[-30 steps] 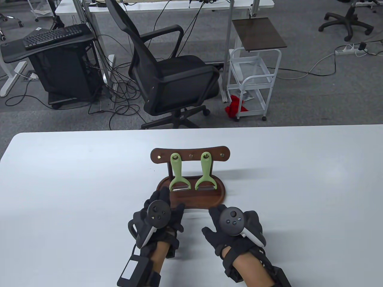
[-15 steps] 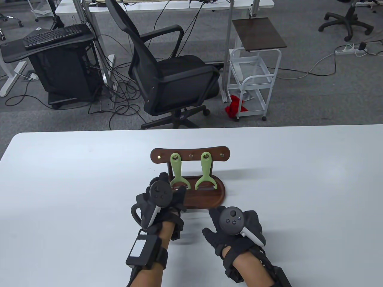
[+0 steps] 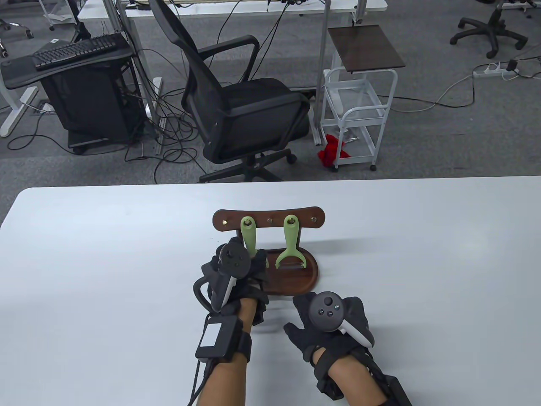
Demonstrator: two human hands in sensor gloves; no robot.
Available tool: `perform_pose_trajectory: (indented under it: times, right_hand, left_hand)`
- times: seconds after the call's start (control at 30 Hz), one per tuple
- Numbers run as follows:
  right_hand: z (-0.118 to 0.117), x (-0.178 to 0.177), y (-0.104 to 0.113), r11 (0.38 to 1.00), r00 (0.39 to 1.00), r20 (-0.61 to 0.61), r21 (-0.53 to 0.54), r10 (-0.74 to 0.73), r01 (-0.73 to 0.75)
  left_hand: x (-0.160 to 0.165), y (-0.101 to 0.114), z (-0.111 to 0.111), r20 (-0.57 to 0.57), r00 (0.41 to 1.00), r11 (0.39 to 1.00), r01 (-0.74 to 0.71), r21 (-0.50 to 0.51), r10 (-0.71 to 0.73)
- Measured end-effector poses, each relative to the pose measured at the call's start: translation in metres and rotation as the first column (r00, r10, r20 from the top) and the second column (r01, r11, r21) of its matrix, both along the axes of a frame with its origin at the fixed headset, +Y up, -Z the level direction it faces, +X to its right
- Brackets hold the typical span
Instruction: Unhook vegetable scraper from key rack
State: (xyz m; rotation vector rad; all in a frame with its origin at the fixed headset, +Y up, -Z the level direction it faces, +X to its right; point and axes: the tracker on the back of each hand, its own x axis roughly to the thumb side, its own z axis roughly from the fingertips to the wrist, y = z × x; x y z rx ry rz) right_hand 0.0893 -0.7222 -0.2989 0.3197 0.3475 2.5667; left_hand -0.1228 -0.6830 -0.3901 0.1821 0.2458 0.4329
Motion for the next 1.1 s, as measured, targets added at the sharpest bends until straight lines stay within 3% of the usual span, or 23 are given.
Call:
perform_pose_trajectory:
  times: [0.6,1.1]
  right_hand:
    - [0.001,0.002,0.003,1.000,1.000,0.007,0.003,-0.015,0.015]
    - [0.002,0.001,0.002,1.000,1.000,0.001,-0.004,-0.014,0.014]
  left_hand:
    - [0.006,0.004,-0.018,-0.062,0.998,0.997,0.021,-0.081,-0.026]
    - [0.005,0.011,-0.017,-0.031,0.999,0.998,0.024,-0.057,-0.026]
